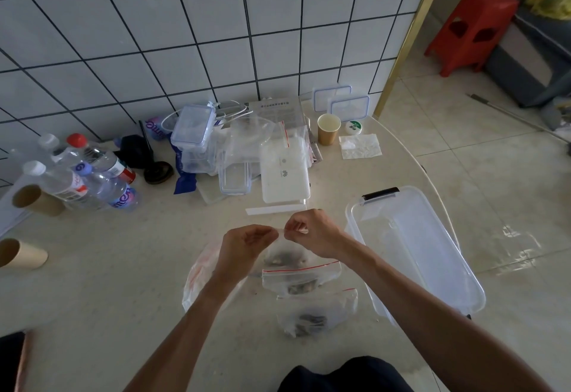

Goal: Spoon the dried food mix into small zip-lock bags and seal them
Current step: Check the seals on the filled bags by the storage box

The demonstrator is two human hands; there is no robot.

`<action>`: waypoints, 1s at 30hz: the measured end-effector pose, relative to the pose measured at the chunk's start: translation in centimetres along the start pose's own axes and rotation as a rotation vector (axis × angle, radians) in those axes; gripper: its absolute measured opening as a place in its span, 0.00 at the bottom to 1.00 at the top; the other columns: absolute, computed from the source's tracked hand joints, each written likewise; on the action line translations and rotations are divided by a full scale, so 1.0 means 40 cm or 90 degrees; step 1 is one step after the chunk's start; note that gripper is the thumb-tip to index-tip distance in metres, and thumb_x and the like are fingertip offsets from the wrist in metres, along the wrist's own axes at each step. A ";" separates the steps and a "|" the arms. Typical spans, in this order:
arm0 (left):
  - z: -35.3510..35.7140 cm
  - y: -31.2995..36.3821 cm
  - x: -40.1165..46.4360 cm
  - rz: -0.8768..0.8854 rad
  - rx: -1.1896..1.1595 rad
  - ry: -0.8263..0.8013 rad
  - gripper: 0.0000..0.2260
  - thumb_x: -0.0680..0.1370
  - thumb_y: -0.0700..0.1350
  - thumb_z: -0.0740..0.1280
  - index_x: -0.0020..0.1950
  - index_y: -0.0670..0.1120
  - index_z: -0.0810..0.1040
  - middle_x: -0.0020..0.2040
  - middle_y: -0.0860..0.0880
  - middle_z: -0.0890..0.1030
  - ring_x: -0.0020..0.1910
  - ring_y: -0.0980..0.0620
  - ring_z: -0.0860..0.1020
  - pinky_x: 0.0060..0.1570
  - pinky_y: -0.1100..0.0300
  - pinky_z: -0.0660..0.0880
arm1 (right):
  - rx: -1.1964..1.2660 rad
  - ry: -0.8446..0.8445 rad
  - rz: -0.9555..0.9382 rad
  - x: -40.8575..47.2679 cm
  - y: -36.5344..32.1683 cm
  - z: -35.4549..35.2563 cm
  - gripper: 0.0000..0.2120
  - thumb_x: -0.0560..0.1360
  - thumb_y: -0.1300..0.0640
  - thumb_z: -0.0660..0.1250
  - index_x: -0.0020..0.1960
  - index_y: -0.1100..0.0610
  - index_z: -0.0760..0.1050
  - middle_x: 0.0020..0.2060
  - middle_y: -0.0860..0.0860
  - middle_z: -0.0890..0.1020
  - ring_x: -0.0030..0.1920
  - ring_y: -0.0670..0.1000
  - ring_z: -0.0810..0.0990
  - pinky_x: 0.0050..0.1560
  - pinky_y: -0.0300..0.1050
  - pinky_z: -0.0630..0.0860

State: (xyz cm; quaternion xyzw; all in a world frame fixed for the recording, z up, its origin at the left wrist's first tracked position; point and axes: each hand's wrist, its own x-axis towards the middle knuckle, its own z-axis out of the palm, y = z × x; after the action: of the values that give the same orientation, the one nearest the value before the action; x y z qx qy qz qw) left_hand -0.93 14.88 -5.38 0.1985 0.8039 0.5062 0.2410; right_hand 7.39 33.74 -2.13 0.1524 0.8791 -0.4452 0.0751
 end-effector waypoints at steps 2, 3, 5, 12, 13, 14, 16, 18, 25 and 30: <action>-0.001 -0.003 0.002 -0.001 -0.005 0.003 0.04 0.76 0.43 0.77 0.50 0.48 0.89 0.44 0.56 0.88 0.45 0.59 0.86 0.49 0.70 0.78 | 0.020 0.007 0.003 0.002 0.000 0.003 0.03 0.77 0.61 0.74 0.49 0.60 0.85 0.44 0.49 0.86 0.46 0.49 0.84 0.53 0.40 0.80; -0.001 -0.003 0.003 -0.003 -0.009 0.005 0.04 0.76 0.43 0.77 0.50 0.49 0.89 0.43 0.56 0.88 0.45 0.58 0.86 0.49 0.70 0.78 | 0.026 0.009 0.003 0.004 0.000 0.004 0.03 0.77 0.61 0.74 0.49 0.60 0.86 0.43 0.48 0.85 0.45 0.48 0.84 0.52 0.38 0.79; 0.000 -0.003 0.002 -0.004 -0.013 0.009 0.04 0.76 0.43 0.77 0.48 0.51 0.89 0.43 0.57 0.88 0.44 0.59 0.86 0.48 0.71 0.78 | 0.029 0.014 0.002 0.007 0.001 0.007 0.02 0.77 0.62 0.74 0.48 0.60 0.86 0.41 0.47 0.84 0.43 0.47 0.83 0.49 0.33 0.78; 0.005 0.001 0.001 0.021 -0.004 0.012 0.05 0.76 0.41 0.77 0.47 0.52 0.88 0.41 0.58 0.88 0.42 0.61 0.85 0.45 0.74 0.76 | 0.014 0.032 -0.001 0.010 0.000 0.019 0.03 0.77 0.61 0.74 0.48 0.61 0.86 0.43 0.50 0.87 0.42 0.46 0.82 0.43 0.26 0.74; 0.006 0.002 0.002 0.024 0.002 0.010 0.05 0.76 0.41 0.77 0.47 0.51 0.88 0.42 0.58 0.88 0.42 0.60 0.85 0.46 0.73 0.76 | 0.015 0.032 0.002 0.009 0.000 0.020 0.04 0.77 0.61 0.74 0.48 0.61 0.86 0.44 0.51 0.87 0.42 0.46 0.83 0.44 0.27 0.75; 0.007 0.003 0.002 0.026 0.009 0.010 0.04 0.77 0.41 0.77 0.48 0.49 0.88 0.42 0.58 0.88 0.42 0.60 0.85 0.46 0.72 0.77 | 0.016 0.033 0.004 0.009 0.000 0.019 0.03 0.77 0.61 0.74 0.48 0.61 0.86 0.44 0.51 0.87 0.42 0.47 0.83 0.45 0.28 0.76; 0.010 0.005 0.003 0.029 0.025 0.012 0.03 0.77 0.41 0.76 0.48 0.48 0.88 0.42 0.58 0.87 0.42 0.60 0.85 0.47 0.72 0.77 | 0.019 0.039 0.007 0.009 0.001 0.018 0.03 0.76 0.61 0.74 0.47 0.60 0.86 0.43 0.50 0.87 0.43 0.48 0.84 0.45 0.29 0.76; 0.012 0.006 0.003 0.028 0.037 0.006 0.03 0.78 0.41 0.75 0.48 0.48 0.87 0.41 0.60 0.87 0.42 0.61 0.84 0.46 0.73 0.76 | 0.017 0.043 0.006 0.008 0.001 0.016 0.02 0.76 0.62 0.75 0.47 0.60 0.86 0.41 0.47 0.85 0.41 0.46 0.82 0.43 0.26 0.74; 0.018 0.012 0.007 0.020 0.036 -0.023 0.02 0.77 0.42 0.76 0.49 0.47 0.88 0.42 0.55 0.88 0.43 0.59 0.85 0.50 0.67 0.79 | -0.005 0.007 0.014 0.001 0.006 0.006 0.06 0.78 0.60 0.74 0.52 0.60 0.86 0.48 0.53 0.87 0.46 0.48 0.83 0.47 0.31 0.76; 0.018 0.011 0.011 0.041 0.034 -0.008 0.01 0.77 0.40 0.76 0.47 0.44 0.88 0.41 0.54 0.87 0.41 0.59 0.84 0.48 0.67 0.78 | 0.012 0.012 0.050 -0.013 0.031 -0.014 0.05 0.78 0.60 0.73 0.50 0.62 0.85 0.48 0.54 0.87 0.51 0.52 0.84 0.54 0.40 0.78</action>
State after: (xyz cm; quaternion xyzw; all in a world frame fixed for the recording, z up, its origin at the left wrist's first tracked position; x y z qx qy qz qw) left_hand -0.83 15.81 -5.32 0.2333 0.8088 0.4910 0.2244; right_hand 8.29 34.77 -2.59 0.1916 0.8688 -0.4490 0.0825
